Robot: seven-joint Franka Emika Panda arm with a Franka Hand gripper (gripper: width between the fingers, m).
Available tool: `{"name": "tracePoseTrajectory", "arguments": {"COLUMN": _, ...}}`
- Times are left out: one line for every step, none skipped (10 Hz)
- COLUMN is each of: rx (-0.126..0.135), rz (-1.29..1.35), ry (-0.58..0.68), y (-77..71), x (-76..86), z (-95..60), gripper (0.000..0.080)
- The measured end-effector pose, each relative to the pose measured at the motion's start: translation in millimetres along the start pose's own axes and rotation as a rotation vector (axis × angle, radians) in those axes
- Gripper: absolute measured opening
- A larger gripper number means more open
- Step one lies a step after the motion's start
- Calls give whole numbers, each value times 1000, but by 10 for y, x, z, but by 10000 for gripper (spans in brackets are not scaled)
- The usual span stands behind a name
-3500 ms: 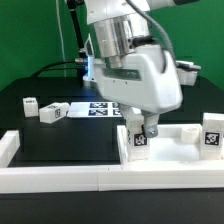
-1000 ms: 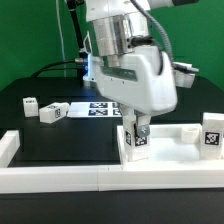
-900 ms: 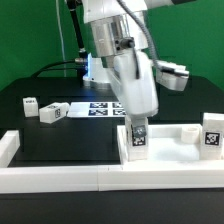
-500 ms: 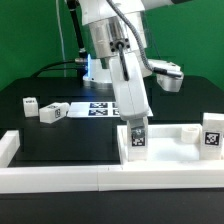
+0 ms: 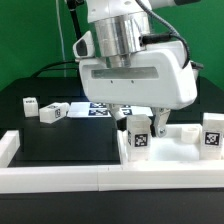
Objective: Assemble square table
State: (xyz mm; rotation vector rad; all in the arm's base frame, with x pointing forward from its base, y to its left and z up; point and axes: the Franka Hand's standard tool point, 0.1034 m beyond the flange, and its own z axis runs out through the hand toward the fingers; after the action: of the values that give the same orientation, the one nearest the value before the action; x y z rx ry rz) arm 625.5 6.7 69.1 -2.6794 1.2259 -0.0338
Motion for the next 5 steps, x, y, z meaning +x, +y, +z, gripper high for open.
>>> {"name": "tracePoseTrajectory", "arguments": {"rx": 0, "rz": -41, "ry": 0, "y": 0, "x": 0, "z": 0, "gripper": 643}}
{"name": "tracePoseTrajectory", "arguments": {"rx": -14, "rz": -200, "ry": 8, "y": -8, "x": -7, "z": -4, "gripper": 649}}
{"name": "tracePoseTrajectory", "arguments": {"rx": -38, "rz": -404, "ry": 23, "y": -50, "x": -36, "z": -15, "gripper": 649}}
{"name": "tracePoseTrajectory", "arguments": {"rx": -43, "rz": -577, "ry": 17, "y": -58, "x": -51, "z": -15, "gripper": 649}}
{"name": "tracePoseTrajectory", "arguments": {"rx": -46, "rz": -709, "ry": 9, "y": -39, "x": -40, "z": -16, "gripper": 649}}
